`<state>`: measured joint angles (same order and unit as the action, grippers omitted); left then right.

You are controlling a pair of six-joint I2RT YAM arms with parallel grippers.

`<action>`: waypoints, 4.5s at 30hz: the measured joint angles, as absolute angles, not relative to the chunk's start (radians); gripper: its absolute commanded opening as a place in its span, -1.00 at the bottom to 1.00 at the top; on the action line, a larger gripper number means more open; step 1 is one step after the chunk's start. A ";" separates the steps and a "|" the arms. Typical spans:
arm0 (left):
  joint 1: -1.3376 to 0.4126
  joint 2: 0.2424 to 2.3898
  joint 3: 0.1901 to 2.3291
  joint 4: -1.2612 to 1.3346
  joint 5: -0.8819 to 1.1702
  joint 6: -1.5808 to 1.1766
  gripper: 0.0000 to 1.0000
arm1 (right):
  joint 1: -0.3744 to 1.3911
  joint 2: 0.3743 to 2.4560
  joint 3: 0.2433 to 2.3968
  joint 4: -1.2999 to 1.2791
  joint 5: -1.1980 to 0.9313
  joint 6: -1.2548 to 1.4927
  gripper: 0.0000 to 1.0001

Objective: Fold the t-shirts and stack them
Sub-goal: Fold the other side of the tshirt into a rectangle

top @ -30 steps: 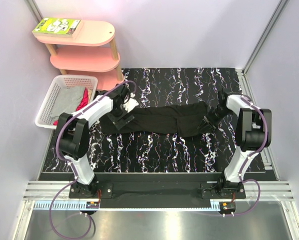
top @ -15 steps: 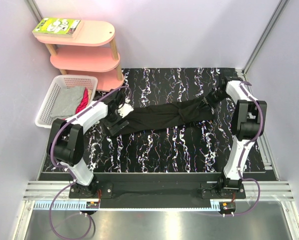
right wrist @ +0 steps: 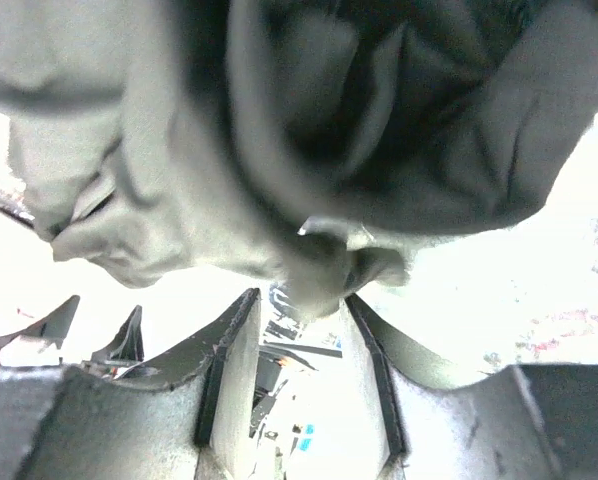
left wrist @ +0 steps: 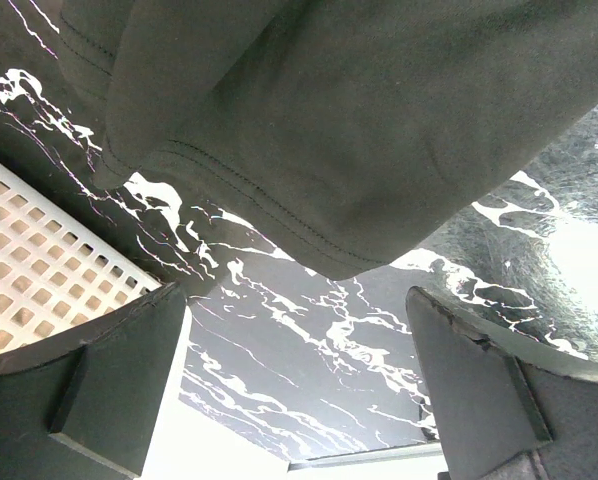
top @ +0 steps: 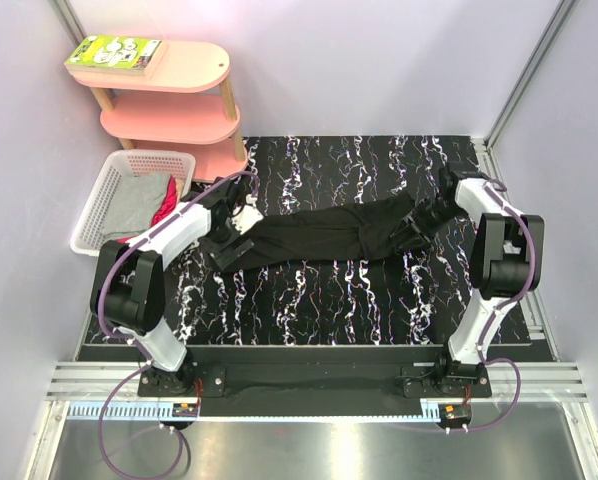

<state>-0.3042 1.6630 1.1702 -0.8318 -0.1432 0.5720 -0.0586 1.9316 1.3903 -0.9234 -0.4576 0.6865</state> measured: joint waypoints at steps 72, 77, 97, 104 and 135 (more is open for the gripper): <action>-0.289 1.650 1.142 -0.836 -0.109 0.540 0.98 | -0.059 1.982 1.372 -0.870 -0.292 0.584 -1.00; -0.289 1.650 1.136 -0.836 -0.101 0.537 0.98 | -0.059 1.898 1.328 -0.870 -0.297 0.587 -0.09; -0.289 1.614 1.124 -0.836 -0.094 0.525 0.98 | -0.060 2.012 1.354 -0.889 -0.288 0.559 0.12; -0.289 1.608 1.100 -0.836 -0.092 0.522 0.98 | -0.060 2.048 1.412 -0.894 -0.286 0.557 -0.21; -0.289 1.607 1.080 -0.837 -0.041 0.498 0.98 | -0.059 1.701 1.248 -0.896 -0.345 0.589 -1.00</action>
<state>-0.2890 1.6070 1.0801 -0.8371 -0.0406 0.4980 -0.0593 1.7012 1.2480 -0.8959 -0.3454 0.5892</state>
